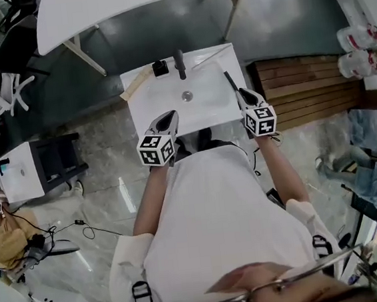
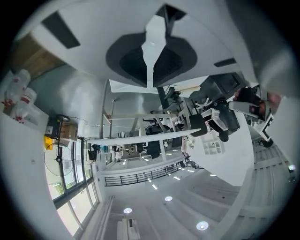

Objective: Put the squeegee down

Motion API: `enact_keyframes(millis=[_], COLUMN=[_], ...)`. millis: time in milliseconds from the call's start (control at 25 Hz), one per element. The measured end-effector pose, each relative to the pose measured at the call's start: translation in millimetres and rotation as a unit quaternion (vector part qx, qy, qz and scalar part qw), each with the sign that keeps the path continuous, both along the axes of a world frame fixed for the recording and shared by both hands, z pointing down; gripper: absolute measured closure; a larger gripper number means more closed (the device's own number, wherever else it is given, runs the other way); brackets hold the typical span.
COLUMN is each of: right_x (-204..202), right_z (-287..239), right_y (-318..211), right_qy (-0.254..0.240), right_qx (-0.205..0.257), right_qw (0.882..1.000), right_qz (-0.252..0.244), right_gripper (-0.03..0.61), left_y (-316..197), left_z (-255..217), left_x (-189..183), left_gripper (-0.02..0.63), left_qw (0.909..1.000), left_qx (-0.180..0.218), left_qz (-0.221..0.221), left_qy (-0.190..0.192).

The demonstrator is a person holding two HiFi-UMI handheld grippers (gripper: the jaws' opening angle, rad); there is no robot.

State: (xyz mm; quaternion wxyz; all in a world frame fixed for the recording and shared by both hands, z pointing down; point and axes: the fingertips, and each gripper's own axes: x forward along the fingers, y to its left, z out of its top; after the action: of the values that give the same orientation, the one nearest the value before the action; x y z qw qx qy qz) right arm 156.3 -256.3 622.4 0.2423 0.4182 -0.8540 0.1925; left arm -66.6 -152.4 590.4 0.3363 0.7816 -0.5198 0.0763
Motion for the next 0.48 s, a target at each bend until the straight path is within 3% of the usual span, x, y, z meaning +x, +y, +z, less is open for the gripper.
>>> enact_keyframes(millis=[480], right_x=[3], right_z=[-49], right_y=[38], right_qy=[-0.036], right_qx=[0.04], right_qw=[0.998], right_qz=[0.046], right_gripper=[0.572], left_y=[6], left_z=[-14], left_x=[-3], left_gripper=[0.609], left_qw=[0.9988], left_qx=[0.016], left_qz=[0.045], left_qy=[-0.005])
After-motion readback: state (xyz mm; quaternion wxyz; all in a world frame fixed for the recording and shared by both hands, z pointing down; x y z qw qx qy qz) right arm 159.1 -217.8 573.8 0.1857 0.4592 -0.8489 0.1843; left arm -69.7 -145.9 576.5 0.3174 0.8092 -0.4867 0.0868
